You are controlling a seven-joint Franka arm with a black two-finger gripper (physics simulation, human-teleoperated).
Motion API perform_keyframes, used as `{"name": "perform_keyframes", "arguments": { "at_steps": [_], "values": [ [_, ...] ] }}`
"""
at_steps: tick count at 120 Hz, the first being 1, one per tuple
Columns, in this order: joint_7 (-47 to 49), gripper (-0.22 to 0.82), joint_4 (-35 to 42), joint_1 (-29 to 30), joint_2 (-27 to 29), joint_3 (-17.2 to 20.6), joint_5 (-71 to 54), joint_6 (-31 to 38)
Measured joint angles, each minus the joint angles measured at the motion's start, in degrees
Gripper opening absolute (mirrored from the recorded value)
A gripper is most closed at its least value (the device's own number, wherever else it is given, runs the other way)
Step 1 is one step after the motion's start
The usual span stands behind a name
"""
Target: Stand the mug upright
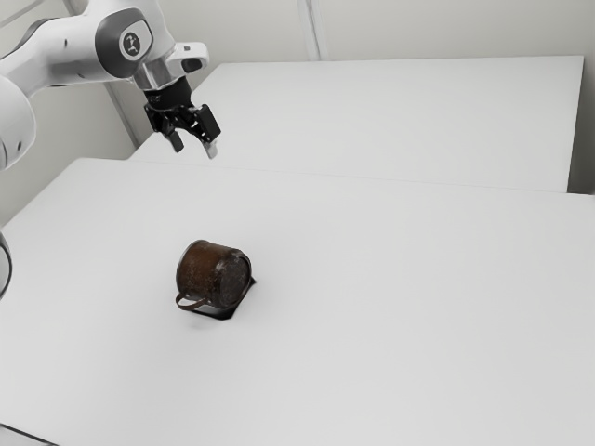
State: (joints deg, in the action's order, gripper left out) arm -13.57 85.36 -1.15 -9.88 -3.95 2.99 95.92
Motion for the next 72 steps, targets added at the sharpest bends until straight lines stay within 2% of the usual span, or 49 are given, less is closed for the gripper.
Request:
{"name": "perform_keyframes", "arguments": {
  "at_steps": [32, 53, 60, 72],
  "values": [
    [0.8, 0.60, 0.2, 0.2, 0.2, 0.0, 0.1, -0.3],
    [1.0, 0.60, 2.7, 0.4, 4.1, -0.5, 0.8, -2.6],
    [1.1, 0.60, 2.6, -0.1, 4.6, -2.0, 2.0, -4.3],
    [0.5, 0.60, 2.9, -0.3, 4.5, -7.3, 7.2, -7.4]
  ]
}}
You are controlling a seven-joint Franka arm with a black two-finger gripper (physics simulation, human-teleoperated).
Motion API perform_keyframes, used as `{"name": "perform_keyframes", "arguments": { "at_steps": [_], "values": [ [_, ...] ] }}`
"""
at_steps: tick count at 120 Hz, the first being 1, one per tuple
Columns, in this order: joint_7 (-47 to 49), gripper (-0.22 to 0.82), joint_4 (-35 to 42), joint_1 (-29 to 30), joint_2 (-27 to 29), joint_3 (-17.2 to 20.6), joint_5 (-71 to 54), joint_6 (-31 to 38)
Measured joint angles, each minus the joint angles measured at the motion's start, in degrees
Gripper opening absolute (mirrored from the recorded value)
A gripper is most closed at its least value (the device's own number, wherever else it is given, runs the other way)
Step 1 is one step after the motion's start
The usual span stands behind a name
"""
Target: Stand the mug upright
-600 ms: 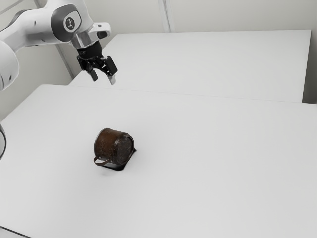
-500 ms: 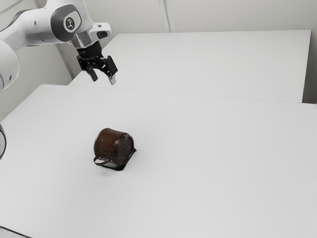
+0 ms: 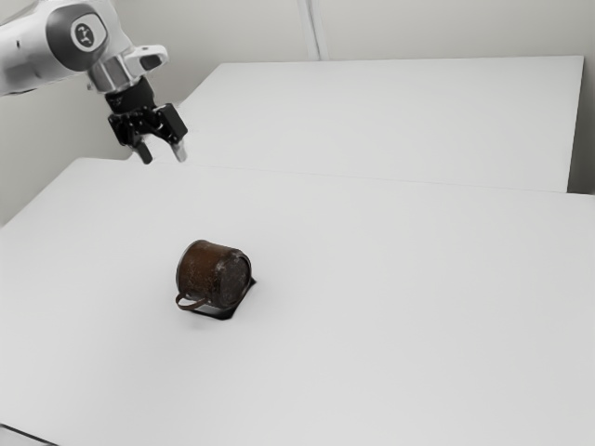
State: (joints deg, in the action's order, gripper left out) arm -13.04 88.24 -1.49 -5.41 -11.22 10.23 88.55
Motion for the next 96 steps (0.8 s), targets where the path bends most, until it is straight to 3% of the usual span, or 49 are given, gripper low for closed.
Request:
{"name": "perform_keyframes", "arguments": {
  "at_steps": [26, 47, 80, 96],
  "values": [
    [-4.9, 0.60, 7.0, 9.2, -0.4, -3.1, 13.3, -3.3],
    [-10.2, 0.60, 13.4, 10.5, -3.6, -3.7, 21.6, -1.6],
    [-19.0, 0.60, 16.6, 13.3, -11.3, -3.7, 31.8, 1.6],
    [-22.8, 0.60, 19.4, 13.3, -12.5, -3.6, 37.5, 2.1]
  ]
}}
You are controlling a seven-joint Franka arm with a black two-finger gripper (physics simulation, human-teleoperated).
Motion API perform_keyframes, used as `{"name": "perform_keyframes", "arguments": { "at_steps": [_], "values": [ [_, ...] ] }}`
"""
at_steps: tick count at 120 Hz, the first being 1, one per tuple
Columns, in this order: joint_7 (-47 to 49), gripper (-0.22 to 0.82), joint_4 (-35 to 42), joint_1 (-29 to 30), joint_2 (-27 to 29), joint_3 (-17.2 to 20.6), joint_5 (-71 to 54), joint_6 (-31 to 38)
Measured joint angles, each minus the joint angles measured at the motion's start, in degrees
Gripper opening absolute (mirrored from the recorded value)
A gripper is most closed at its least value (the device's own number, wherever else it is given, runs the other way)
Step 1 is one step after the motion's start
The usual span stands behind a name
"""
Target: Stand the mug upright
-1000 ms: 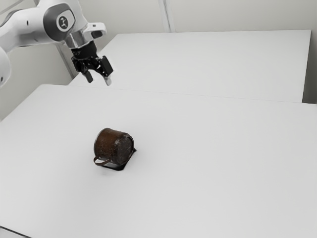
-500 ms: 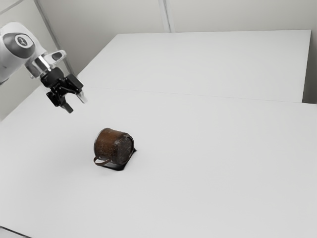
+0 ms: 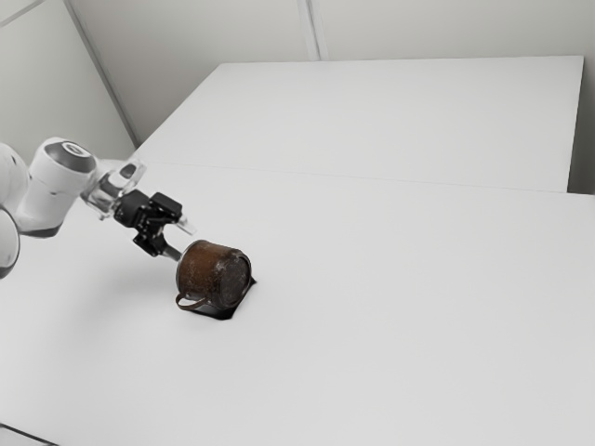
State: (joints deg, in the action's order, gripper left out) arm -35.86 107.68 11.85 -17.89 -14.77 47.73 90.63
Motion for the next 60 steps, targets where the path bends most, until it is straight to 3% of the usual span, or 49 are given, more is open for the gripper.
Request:
{"name": "perform_keyframes", "arguments": {
  "at_steps": [36, 60],
  "values": [
    [-6.4, 0.60, 3.8, 0.0, -1.0, 0.4, 6.7, -1.1],
    [-9.1, 0.11, 3.9, 0.0, -0.9, 0.5, 7.9, -1.8]
  ]
}}
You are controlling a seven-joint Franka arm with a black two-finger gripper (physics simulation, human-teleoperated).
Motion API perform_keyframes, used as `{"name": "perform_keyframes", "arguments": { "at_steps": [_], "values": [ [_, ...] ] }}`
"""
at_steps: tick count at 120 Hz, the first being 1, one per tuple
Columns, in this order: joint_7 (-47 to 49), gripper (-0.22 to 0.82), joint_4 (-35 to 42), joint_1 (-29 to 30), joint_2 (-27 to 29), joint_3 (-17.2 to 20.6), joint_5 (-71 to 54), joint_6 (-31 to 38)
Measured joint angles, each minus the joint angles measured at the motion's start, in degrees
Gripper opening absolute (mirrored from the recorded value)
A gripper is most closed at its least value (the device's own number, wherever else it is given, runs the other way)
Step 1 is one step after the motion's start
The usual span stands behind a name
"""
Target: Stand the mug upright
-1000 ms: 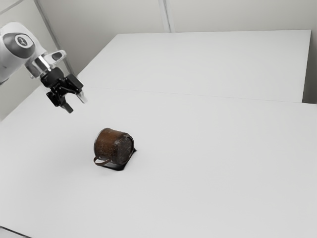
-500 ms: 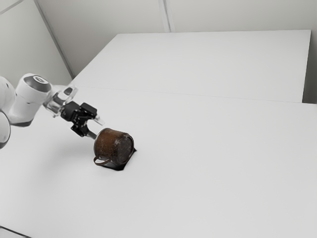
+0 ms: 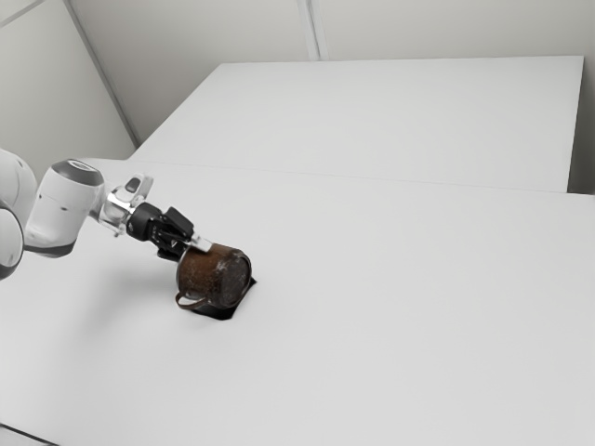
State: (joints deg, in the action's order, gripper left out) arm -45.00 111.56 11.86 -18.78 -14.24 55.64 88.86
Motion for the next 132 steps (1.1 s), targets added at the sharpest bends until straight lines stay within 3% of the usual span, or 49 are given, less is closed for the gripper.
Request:
{"name": "perform_keyframes", "arguments": {
  "at_steps": [12, 26, 67, 108, 132],
  "values": [
    [-1.1, -0.02, 0.0, 0.0, 0.0, 0.0, 0.7, -0.6],
    [-2.1, -0.10, 0.0, 0.0, 0.2, 0.4, 1.2, -1.3],
    [-3.4, -0.16, -0.9, -0.2, 5.7, 2.3, -0.5, -1.6],
    [5.2, -0.18, -4.3, -0.8, 9.5, 13.1, -31.0, 12.7],
    [12.2, -0.18, -1.4, -1.3, 9.6, 15.5, -45.9, 23.8]
  ]
}}
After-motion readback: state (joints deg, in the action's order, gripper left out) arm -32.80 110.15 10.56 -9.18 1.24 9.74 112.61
